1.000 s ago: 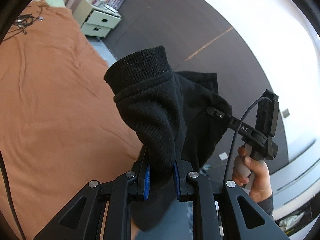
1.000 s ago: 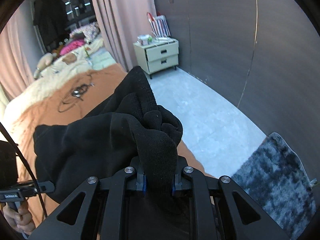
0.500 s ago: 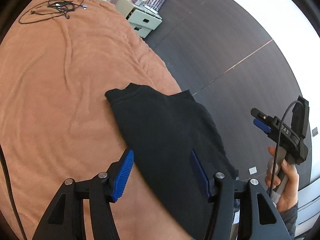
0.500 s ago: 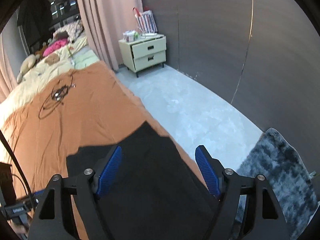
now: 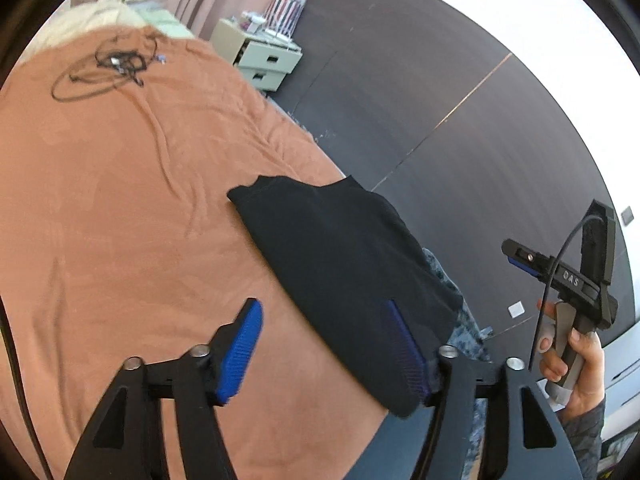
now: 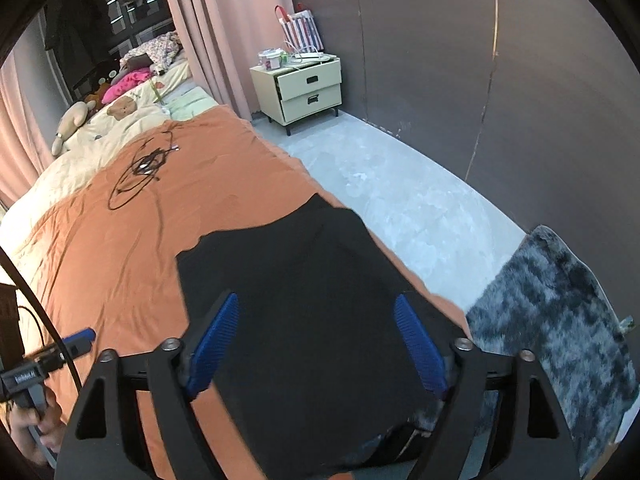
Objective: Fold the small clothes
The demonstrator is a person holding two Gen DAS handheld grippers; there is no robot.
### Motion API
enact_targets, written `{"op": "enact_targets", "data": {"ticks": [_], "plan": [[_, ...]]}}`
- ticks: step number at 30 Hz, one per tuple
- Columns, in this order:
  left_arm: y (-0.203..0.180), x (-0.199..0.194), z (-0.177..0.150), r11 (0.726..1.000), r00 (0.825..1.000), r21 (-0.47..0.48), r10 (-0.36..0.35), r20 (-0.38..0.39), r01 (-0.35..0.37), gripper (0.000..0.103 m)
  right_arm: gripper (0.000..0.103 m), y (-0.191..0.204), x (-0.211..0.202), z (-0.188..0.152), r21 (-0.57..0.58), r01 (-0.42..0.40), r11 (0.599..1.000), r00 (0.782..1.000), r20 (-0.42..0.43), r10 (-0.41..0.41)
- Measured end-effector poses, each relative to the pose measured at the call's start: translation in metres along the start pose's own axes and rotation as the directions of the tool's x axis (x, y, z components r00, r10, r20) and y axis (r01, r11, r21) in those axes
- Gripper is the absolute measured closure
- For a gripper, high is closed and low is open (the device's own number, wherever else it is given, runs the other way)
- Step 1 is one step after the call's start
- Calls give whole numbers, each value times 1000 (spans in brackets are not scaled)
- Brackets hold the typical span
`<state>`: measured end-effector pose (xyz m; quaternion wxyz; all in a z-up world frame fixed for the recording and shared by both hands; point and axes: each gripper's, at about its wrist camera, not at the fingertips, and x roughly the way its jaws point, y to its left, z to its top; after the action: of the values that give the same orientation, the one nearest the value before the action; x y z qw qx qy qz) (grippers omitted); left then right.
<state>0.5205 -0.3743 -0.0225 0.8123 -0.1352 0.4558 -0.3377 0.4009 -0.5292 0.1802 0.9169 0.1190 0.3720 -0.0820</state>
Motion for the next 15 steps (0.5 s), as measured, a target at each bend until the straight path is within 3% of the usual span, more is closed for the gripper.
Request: {"op": "enact_targets", "data": {"ticks": [6, 8, 15], "plan": [[-17, -66, -21, 997, 997, 61, 49, 58, -53, 10, 12, 2, -41, -48, -2, -3, 1000, 999, 45, 3], [-23, -88, -30, 994, 995, 82, 60, 78, -67, 5, 0, 5, -58, -58, -1, -11, 1000, 998, 67, 12], [-38, -159, -69, 979, 984, 164, 100, 148, -124, 0, 0, 22, -109, -120, -27, -59, 998, 992, 107, 61]]}}
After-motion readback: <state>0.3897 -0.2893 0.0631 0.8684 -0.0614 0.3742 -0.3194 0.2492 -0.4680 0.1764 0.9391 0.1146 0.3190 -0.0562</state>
